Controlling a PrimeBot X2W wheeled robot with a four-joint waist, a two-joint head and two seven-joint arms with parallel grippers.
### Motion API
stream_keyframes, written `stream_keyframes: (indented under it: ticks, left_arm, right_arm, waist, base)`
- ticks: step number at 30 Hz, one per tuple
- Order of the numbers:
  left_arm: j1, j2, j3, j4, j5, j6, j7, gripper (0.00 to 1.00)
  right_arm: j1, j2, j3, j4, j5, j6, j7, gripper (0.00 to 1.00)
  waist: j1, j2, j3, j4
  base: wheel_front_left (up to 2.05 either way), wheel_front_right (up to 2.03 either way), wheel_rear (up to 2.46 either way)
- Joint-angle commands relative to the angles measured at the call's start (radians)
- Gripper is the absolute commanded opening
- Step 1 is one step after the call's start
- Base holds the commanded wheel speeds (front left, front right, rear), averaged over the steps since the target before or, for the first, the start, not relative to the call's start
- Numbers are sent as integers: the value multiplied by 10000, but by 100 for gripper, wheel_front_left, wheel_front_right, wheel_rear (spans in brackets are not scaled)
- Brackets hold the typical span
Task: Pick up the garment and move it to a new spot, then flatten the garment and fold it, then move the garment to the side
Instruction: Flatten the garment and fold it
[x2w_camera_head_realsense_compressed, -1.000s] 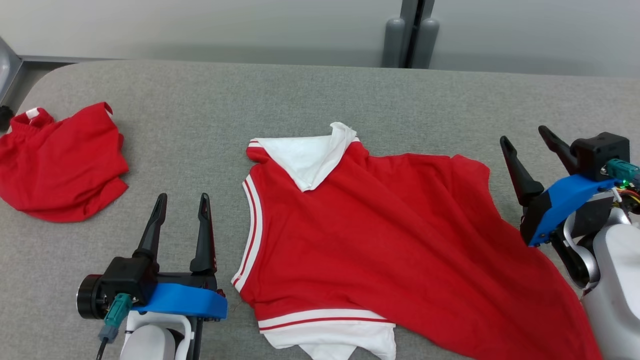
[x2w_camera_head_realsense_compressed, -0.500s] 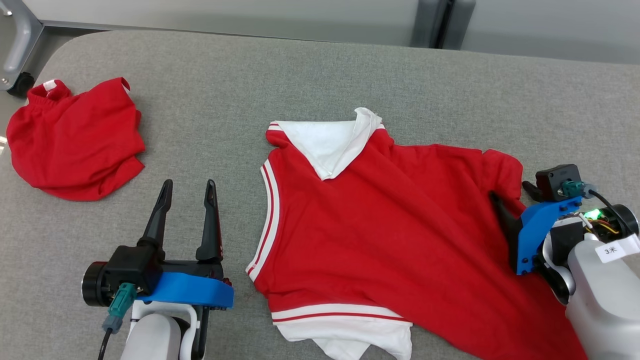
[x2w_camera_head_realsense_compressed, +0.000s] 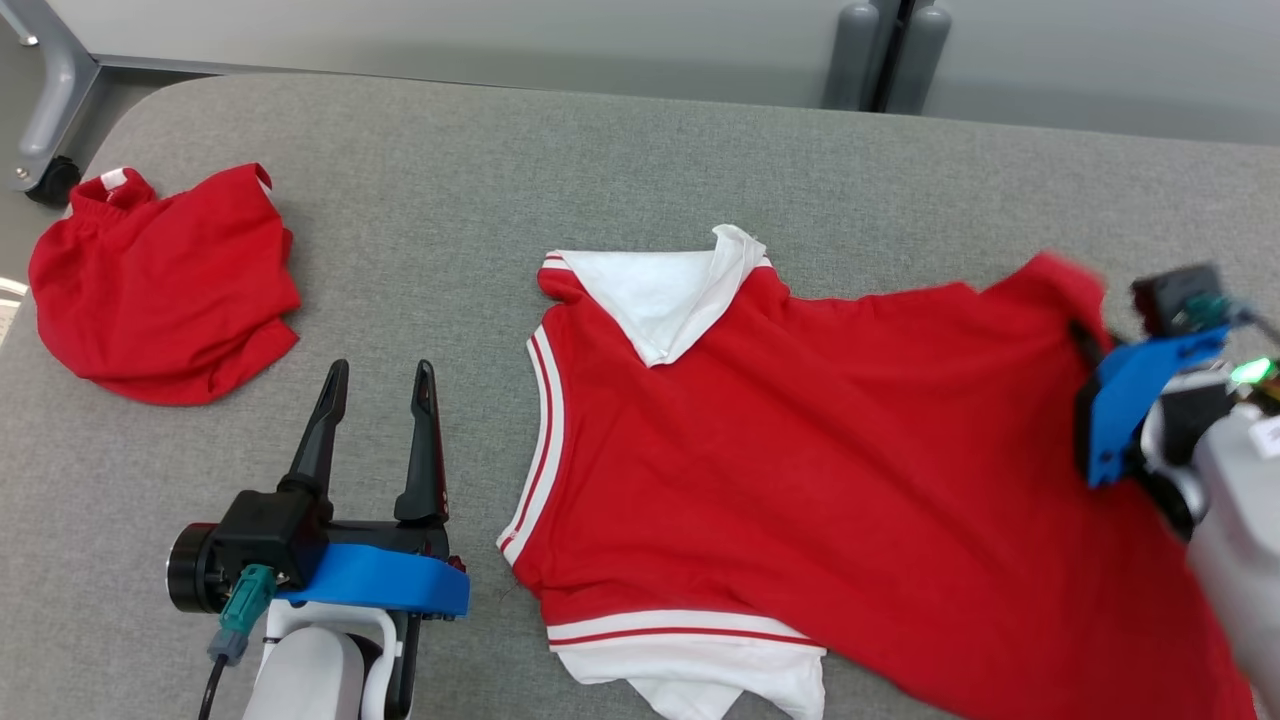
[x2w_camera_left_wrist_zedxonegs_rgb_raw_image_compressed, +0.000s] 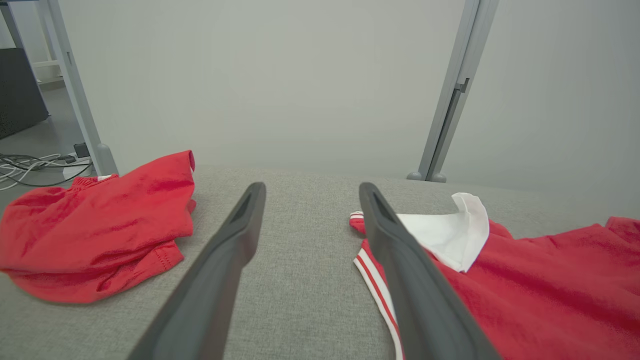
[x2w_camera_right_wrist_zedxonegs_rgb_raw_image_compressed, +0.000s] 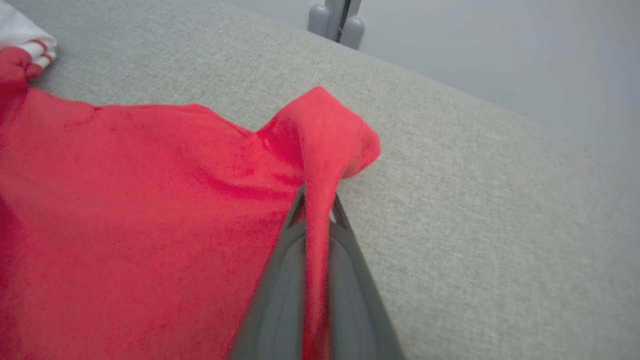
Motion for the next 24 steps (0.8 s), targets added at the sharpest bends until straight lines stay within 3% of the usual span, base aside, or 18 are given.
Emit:
stream_keyframes:
  ticks: [1, 6, 14, 15, 16, 24]
  left_arm:
    - [-22, -3, -6, 28, -43, 4, -26, 100]
    - [-153, -5, -132, 40, -72, -38, -26, 100]
    - [-214, -5, -210, -9, -127, 23, -26, 100]
    - [-210, -6, -216, -10, -124, 31, -26, 100]
    - [-208, -5, -217, -2, -120, 42, -26, 100]
    - [-13, -3, -15, 42, 28, 7, -26, 100]
  right_arm:
    - [-365, -130, -85, 5, 79, -6, -111, 0]
    - [-1577, -795, -596, 430, -164, -6, -380, 0]
    - [-2584, -991, -1151, 1398, -673, -4, -914, 0]
    - [-2623, -945, -1176, 1540, -745, -4, -1041, 22]
    - [-2632, -869, -1210, 1659, -835, -4, -1159, 100]
    - [-2219, -487, -1484, 2134, -829, -4, -2775, 100]
  waist:
    - [-1, 1, -6, 16]
    - [-1, 1, 14, 237]
    - [-1, 1, 201, 473]
    - [-1, 1, 216, 473]
    - [-1, 1, 216, 465]
    - [-1, 1, -71, 60]
  base:
    - [0, 0, 0]
    - [0, 0, 0]
    - [0, 0, 0]
    - [0, 0, 0]
    - [0, 0, 0]
    - [0, 0, 0]
